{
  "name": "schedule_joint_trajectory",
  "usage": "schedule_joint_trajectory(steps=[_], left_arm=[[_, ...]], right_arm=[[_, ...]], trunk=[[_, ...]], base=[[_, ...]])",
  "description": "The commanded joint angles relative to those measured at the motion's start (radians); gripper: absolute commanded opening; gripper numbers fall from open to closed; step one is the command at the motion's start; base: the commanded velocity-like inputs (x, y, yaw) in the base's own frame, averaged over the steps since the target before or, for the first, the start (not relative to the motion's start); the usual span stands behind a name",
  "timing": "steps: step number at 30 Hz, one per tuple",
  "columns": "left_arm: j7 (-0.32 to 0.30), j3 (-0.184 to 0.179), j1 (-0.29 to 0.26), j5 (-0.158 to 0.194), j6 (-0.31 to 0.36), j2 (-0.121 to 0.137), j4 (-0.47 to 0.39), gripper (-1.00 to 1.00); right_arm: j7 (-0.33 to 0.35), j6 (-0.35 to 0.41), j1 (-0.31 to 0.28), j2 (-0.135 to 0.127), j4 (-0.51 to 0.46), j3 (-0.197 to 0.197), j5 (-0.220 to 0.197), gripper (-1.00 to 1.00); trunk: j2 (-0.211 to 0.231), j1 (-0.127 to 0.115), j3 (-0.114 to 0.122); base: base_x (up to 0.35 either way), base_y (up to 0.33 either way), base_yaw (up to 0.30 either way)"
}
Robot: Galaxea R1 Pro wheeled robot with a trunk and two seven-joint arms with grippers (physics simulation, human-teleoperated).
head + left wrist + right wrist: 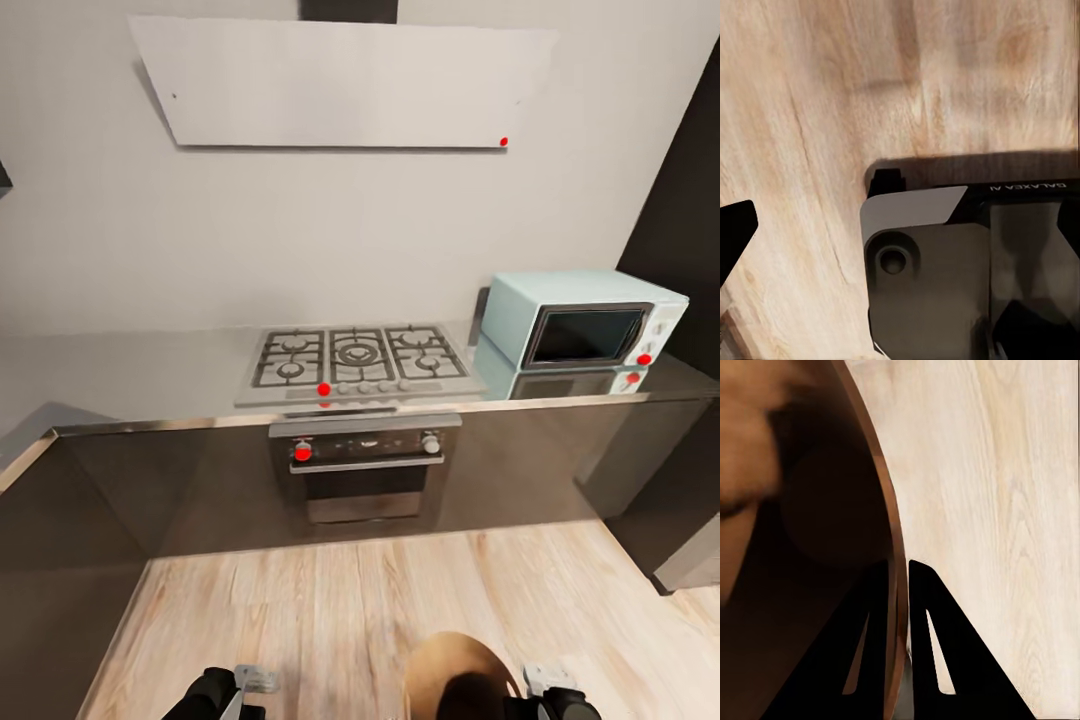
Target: Put the three can of soda from the living room inside the tash can in the kitchen.
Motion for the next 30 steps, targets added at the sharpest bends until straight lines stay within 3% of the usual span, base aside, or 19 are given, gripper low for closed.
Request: schedule_joint_trajectory(steps=[1, 12, 17, 21, 30], left_arm=[[0.0, 0.0, 0.0, 0.0, -0.002, 0.0, 0.0, 1.0], [-0.003, 0.002, 0.0, 0.004, -0.042, -0.001, 0.001, 1.0], [-0.003, 0.001, 0.001, 0.0, -0.143, -0.002, 0.002, 1.0], [-0.004, 0.002, 0.002, 0.0, -0.181, -0.001, 0.002, 1.0], [-0.004, 0.002, 0.002, 0.001, -0.197, -0.002, 0.002, 1.0]], right_arm=[[0.007, -0.001, 0.0, 0.0, 0.001, -0.001, -0.009, -1.0], [0.006, -0.038, -0.001, 0.001, 0.034, -0.002, -0.009, -1.0], [0.006, -0.06, -0.001, 0.0, 0.054, -0.002, -0.01, -1.0], [0.006, -0.064, 0.0, 0.001, 0.057, -0.002, -0.009, -1.0], [0.006, -0.067, -0.001, 0.0, 0.059, -0.003, -0.01, -1.0]], trunk=[[0.0, 0.0, 0.0], [0.0, 0.0, -0.005], [0.0, 0.0, -0.007], [0.0, 0.0, -0.009], [0.0, 0.0, -0.012]], base=[[0.0, 0.0, -0.286], [0.0, 0.0, -0.286], [0.0, 0.0, -0.284], [0.0, 0.0, -0.284], [0.0, 0.0, -0.284]])
